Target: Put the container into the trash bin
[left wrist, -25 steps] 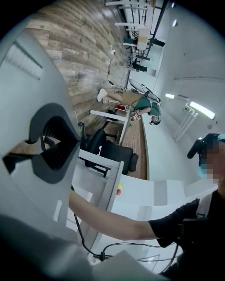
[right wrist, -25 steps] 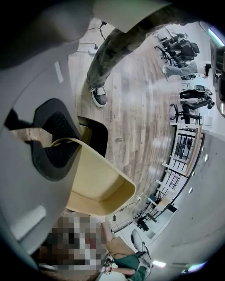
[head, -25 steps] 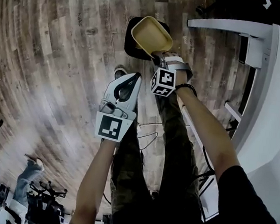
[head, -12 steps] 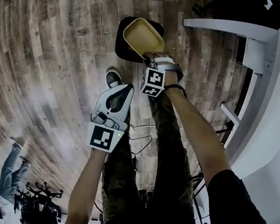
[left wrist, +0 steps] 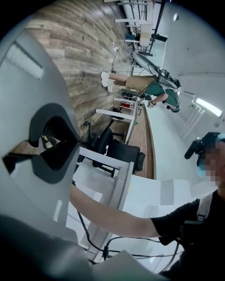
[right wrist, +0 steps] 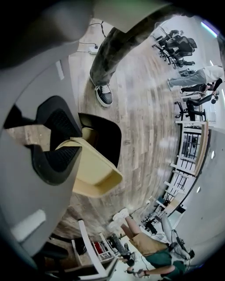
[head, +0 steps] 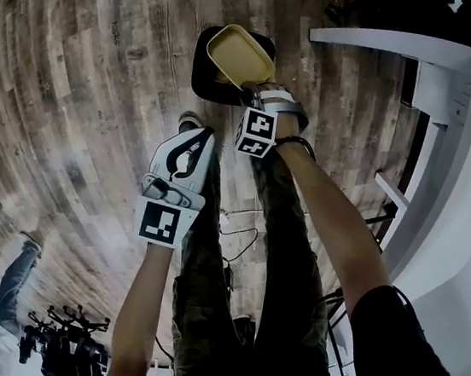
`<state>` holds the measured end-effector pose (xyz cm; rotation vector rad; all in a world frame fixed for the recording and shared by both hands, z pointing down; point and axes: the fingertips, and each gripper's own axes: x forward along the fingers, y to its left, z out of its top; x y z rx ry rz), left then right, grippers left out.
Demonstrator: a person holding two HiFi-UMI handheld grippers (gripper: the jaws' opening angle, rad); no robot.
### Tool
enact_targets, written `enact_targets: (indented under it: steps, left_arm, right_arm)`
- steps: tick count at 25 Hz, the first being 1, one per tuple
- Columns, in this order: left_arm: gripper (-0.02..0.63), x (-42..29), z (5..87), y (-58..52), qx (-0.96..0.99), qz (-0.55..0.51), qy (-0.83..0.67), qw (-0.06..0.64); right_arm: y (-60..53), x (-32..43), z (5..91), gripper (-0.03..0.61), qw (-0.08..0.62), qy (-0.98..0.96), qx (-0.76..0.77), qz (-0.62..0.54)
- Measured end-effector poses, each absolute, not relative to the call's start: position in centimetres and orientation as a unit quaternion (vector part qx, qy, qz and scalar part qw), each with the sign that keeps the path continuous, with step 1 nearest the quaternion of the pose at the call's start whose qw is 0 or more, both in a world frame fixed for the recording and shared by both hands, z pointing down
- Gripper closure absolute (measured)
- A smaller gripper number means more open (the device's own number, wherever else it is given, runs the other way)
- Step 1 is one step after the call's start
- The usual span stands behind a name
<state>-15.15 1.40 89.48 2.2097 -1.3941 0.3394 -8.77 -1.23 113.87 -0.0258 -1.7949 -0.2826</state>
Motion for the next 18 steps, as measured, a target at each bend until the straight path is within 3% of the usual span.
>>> enact_targets:
  steps: [18]
  left_arm:
    - [0.618,-13.6,90.5,1.3,0.816,0.122,-0.496,0.272]
  right_arm:
    - [-0.5,-8.0,114.2,0.503,0.614,-0.781,-0.018,-0.110]
